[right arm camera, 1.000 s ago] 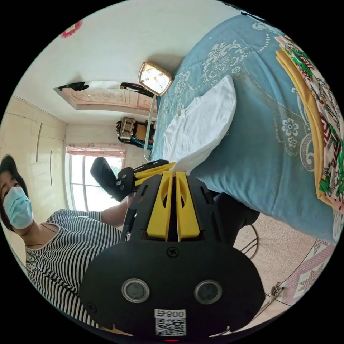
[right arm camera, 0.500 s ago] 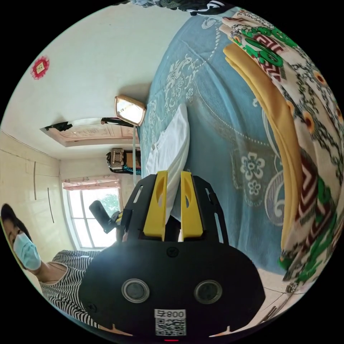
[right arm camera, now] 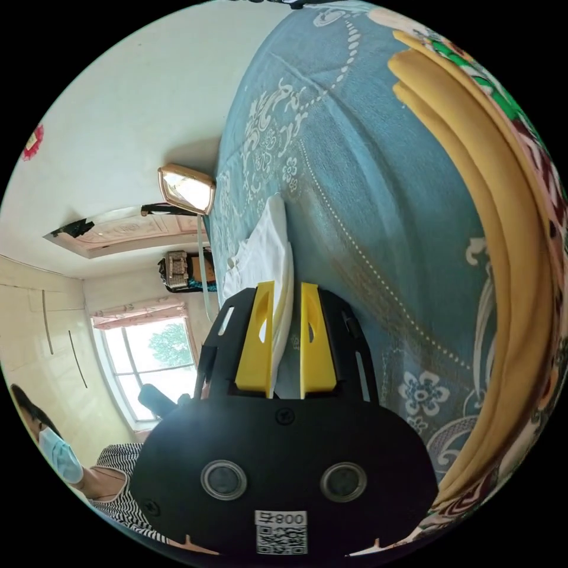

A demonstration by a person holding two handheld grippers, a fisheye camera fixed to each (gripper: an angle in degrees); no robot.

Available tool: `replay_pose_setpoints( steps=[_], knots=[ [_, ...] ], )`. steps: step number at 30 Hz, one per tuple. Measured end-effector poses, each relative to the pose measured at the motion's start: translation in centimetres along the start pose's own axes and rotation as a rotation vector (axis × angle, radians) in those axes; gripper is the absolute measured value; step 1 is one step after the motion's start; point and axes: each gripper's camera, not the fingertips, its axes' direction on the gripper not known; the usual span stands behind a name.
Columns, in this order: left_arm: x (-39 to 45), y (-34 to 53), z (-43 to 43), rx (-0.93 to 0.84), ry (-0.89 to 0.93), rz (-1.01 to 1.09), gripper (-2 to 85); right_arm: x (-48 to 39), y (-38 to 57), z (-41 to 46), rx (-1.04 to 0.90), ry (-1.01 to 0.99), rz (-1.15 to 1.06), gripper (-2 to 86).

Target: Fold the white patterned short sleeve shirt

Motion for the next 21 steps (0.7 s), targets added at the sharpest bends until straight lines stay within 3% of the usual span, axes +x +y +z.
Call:
replay_pose_setpoints(
  steps=[11, 21],
  knots=[
    [-3.8, 4.2, 3.0, -0.017, 0.054, 0.017, 0.9, -10.1, -7.1, 4.8, -0.06, 0.097, -0.039, 2.6],
    [-11.1, 12.8, 2.2, 0.095, 0.123, -0.047, 0.9, -21.9, -8.8, 6.4, 0.01, 0.045, -0.118, 2.0]
  ],
)
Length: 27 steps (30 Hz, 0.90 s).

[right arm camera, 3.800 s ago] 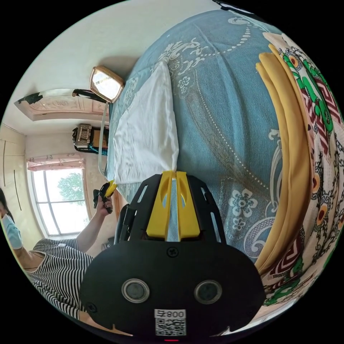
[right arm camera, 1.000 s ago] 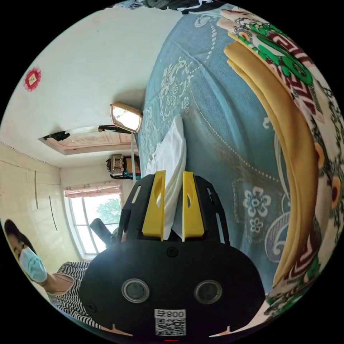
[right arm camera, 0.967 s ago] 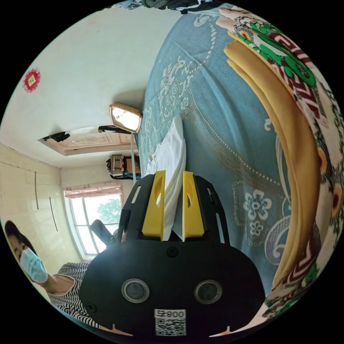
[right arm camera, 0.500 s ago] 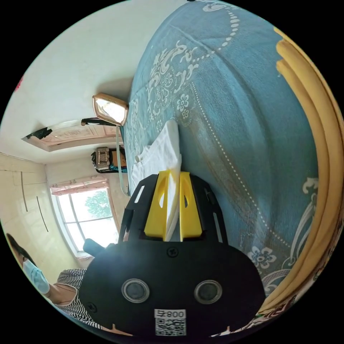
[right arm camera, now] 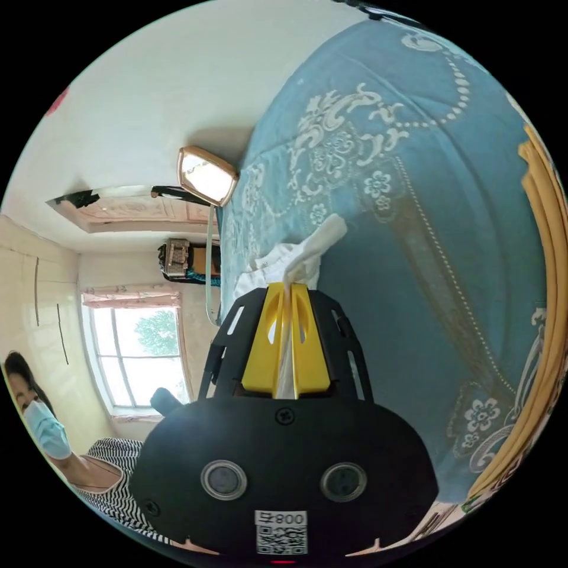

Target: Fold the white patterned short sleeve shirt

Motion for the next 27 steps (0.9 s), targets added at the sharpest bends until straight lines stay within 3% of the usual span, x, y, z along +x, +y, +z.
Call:
replay_pose_setpoints(
  steps=[14, 27],
  knots=[
    [-15.8, 20.2, -8.2, 0.318, 0.017, -0.348, 0.9, -26.9, -5.8, 13.0, -0.128, -0.011, -0.278, 2.1],
    [-29.5, 40.1, -8.2, 0.569, 0.164, -0.677, 0.9, -43.7, -8.9, 26.4, -0.315, 0.079, -0.339, 2.1]
  ],
)
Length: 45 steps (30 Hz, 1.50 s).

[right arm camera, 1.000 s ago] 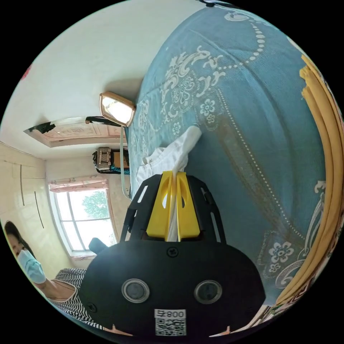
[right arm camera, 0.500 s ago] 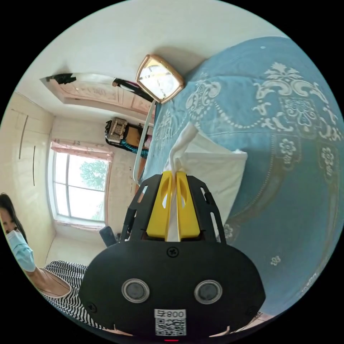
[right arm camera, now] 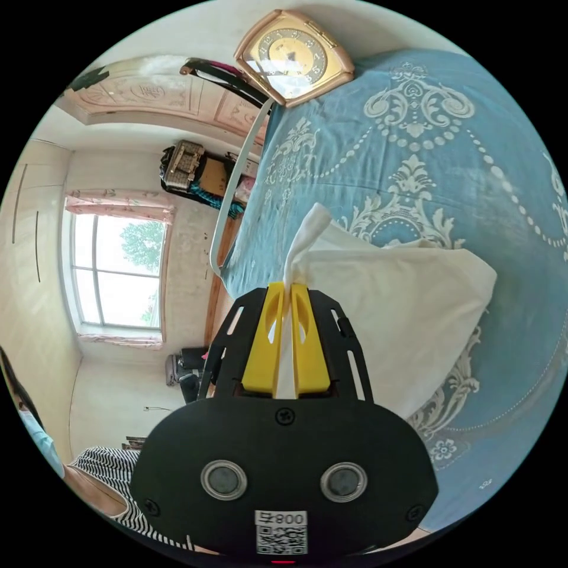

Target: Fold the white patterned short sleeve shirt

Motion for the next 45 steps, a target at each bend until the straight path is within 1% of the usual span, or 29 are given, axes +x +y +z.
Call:
replay_pose_setpoints(
  steps=[4, 10, 22, 28, 39, 42, 45],
  knots=[
    [-5.8, 1.7, -1.5, 0.045, 0.047, -0.089, 0.9, -4.3, -2.9, 2.0, -0.052, 0.038, -0.01, 2.1],
    [-12.2, 4.5, -3.2, 0.098, 0.097, -0.167, 0.9, -9.8, -5.5, 3.7, -0.097, 0.068, -0.015, 2.1],
    [-22.1, 9.8, -3.8, 0.105, 0.117, -0.295, 1.4, -18.8, -7.7, 6.1, -0.202, 0.189, -0.03, 2.7],
    [-24.6, 12.3, -3.9, 0.115, 0.127, -0.323, 1.4, -23.2, -6.7, 4.3, -0.2, 0.191, -0.076, 3.6],
    [-25.6, 15.8, -3.7, 0.109, 0.082, -0.301, 1.4, -33.3, -2.9, -1.0, -0.152, 0.222, -0.204, 6.5],
    [-25.3, 16.7, -3.6, 0.116, 0.081, -0.293, 1.4, -35.3, 0.2, -3.6, -0.154, 0.266, -0.258, 6.7],
    [-24.5, 17.6, -3.5, 0.105, 0.062, -0.266, 1.4, -36.7, 6.2, -6.3, -0.184, 0.315, -0.294, 6.7]
  ],
)
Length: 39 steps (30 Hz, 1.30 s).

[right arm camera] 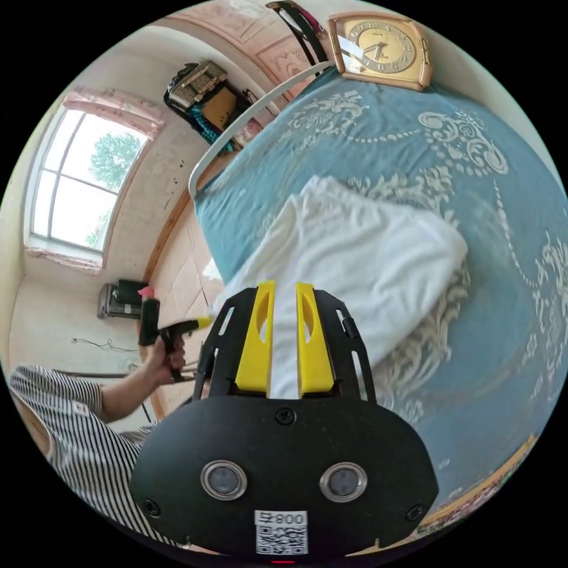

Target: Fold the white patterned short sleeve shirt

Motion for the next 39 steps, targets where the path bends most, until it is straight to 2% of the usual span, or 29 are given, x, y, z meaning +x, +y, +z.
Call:
replay_pose_setpoints(
  steps=[5, 11, 14, 18, 24, 31, 39],
  knots=[
    [0.3, 2.1, 0.7, -0.036, 0.009, 0.019, 1.5, -6.6, 13.3, -1.5, -0.12, 0.141, -0.051, 6.9],
    [1.0, 4.9, 2.9, -0.079, 0.042, 0.003, 1.6, -13.1, 21.8, -0.5, -0.16, 0.329, -0.082, 7.8],
    [2.4, 5.9, 4.6, -0.136, 0.042, 0.039, 1.9, -15.0, 23.6, 0.0, -0.161, 0.391, -0.091, 7.9],
    [4.2, 7.3, 7.6, -0.242, 0.03, 0.076, 2.2, -16.5, 24.8, -0.4, -0.121, 0.379, -0.055, 7.7],
    [5.3, 9.5, 9.0, -0.226, 0.086, 0.054, 2.0, -18.3, 25.9, 0.5, -0.157, 0.41, -0.046, 4.6],
    [6.5, 11.0, 9.9, -0.244, 0.064, 0.071, 2.0, -23.1, 28.9, -2.1, -0.109, 0.459, -0.133, 1.9],
    [7.8, 12.7, 12.5, -0.294, 0.118, 0.082, 4.3, -26.1, 30.5, -1.6, -0.171, 0.559, -0.215, 1.2]
  ],
)
